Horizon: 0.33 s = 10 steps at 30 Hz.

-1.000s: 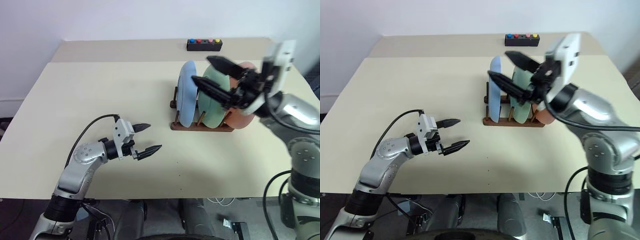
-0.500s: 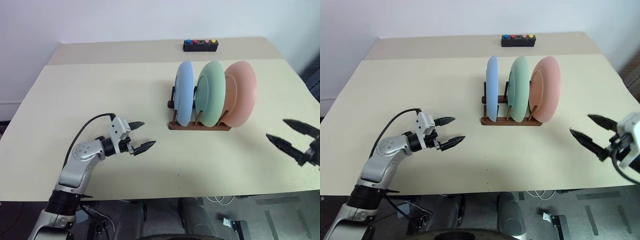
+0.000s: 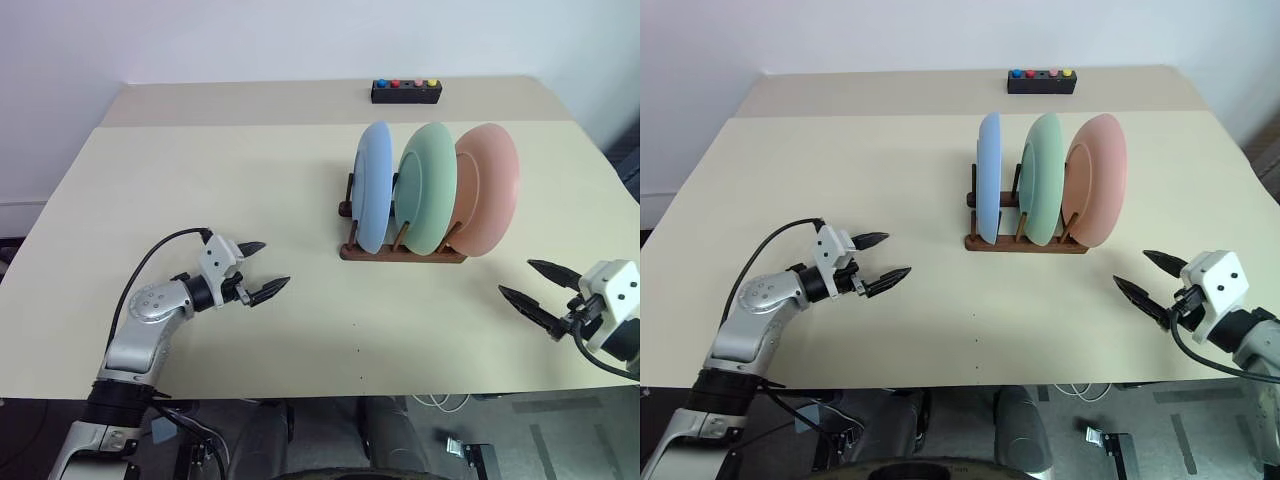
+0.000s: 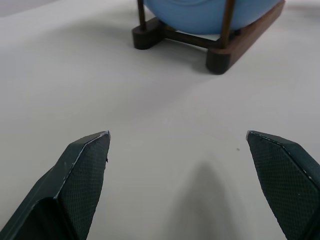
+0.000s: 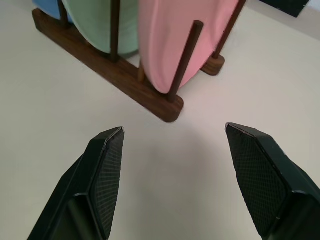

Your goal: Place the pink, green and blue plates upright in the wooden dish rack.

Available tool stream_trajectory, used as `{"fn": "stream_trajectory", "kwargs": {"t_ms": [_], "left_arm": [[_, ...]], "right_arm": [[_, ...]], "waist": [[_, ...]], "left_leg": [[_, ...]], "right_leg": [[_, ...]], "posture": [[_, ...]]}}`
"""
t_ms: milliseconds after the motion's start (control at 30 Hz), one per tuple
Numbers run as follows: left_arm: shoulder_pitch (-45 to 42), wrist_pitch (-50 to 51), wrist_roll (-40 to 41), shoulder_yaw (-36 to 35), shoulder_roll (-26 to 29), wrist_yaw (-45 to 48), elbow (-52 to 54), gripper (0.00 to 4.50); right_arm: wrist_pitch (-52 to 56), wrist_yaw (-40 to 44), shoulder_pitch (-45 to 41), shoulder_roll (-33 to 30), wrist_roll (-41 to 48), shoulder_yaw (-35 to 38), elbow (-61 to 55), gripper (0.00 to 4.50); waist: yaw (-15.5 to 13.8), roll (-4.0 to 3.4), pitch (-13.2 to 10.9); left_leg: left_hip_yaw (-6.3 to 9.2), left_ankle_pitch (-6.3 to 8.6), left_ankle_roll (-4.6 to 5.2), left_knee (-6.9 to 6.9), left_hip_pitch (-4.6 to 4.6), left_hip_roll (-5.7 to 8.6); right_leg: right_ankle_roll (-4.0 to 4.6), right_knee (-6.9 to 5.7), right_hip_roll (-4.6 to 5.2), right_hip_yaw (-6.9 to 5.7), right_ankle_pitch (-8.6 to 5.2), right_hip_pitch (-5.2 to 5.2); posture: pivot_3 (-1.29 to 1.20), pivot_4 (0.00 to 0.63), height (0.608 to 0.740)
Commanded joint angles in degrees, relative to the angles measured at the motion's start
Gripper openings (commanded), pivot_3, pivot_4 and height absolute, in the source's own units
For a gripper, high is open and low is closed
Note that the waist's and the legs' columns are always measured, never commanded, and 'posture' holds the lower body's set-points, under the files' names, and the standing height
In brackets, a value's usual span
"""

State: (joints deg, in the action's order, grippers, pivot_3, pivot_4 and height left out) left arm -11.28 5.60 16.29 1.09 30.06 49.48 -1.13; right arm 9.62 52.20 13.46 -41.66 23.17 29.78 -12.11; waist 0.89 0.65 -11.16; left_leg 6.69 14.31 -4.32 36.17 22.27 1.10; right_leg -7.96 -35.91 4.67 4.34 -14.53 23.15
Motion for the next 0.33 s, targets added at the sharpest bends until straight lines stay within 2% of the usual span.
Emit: {"fn": "stream_trajectory", "kwargs": {"t_ms": [33, 333], "left_arm": [[1.4, -0.7, 0.2, -1.3, 0.6, -0.3, 2.3, 4.5], [3.0, 0.2, 0.6, -1.8, 1.2, -0.3, 3.4, 4.5]], "right_arm": [[-1.3, 0.4, 0.2, -0.1, 0.5, 0.2, -0.1, 3.28], [-0.4, -0.4, 0.8, 0.3, 0.9, -0.2, -0.9, 3.28]], "waist": [[0.0, 0.0, 0.0], [-0.1, 0.01, 0.0]], "left_leg": [[0.0, 0.0, 0.0, 0.0, 0.0, 0.0], [0.0, 0.0, 0.0, 0.04, 0.01, 0.0]], "right_leg": [[-0.01, 0.0, 0.0, 0.0, 0.0, 0.0], [0.0, -0.02, 0.0, 0.01, -0.01, -0.01]], "posture": [[0.0, 0.15, 0.74], [0.0, 0.15, 0.74]]}}
